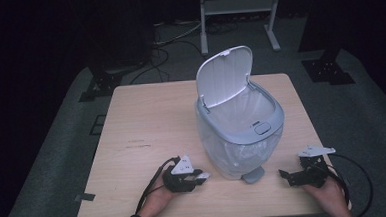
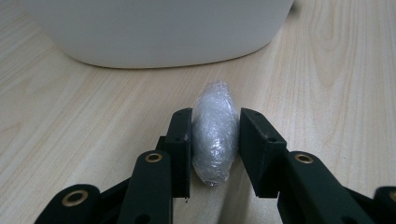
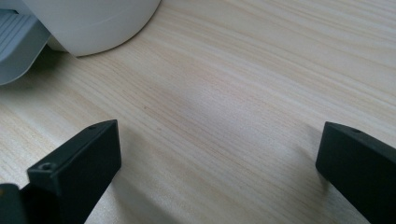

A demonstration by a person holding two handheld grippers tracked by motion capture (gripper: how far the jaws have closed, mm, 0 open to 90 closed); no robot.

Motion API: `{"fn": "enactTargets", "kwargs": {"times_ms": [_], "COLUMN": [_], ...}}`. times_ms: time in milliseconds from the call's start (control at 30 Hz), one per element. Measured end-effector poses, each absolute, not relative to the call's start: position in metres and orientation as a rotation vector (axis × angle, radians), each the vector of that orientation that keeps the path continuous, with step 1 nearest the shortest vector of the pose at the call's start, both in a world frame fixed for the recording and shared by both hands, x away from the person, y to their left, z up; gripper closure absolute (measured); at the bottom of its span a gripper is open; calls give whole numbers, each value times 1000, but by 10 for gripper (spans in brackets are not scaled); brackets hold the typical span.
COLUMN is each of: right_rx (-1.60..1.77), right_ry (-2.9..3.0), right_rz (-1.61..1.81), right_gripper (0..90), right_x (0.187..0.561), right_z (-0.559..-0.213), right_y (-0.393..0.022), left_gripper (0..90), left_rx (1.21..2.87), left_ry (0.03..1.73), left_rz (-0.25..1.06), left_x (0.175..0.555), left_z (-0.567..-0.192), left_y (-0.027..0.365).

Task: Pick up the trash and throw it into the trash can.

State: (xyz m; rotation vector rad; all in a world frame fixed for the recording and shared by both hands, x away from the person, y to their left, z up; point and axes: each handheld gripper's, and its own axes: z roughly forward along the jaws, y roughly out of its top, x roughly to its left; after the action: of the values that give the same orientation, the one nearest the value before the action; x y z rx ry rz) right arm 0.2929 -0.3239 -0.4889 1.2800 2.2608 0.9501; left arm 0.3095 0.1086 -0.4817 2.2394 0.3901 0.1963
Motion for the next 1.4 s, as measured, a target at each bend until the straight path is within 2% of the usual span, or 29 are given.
{"fn": "enactTargets", "kwargs": {"times_ms": [633,1400], "right_rx": [1280,1281], "right_ry": [2261,2261], "right_rz": [950,950], "right_gripper": [0,0], "right_x": [293,293], "right_z": [-489,-489], "right_y": [-324,-324], "left_gripper": [656,654], "left_rx": [2246,2132], "left_ry": [400,385], "left_rz": [148,68], "left_x": [313,315], "left_z": [-479,-456], "left_y": [119,144]}}
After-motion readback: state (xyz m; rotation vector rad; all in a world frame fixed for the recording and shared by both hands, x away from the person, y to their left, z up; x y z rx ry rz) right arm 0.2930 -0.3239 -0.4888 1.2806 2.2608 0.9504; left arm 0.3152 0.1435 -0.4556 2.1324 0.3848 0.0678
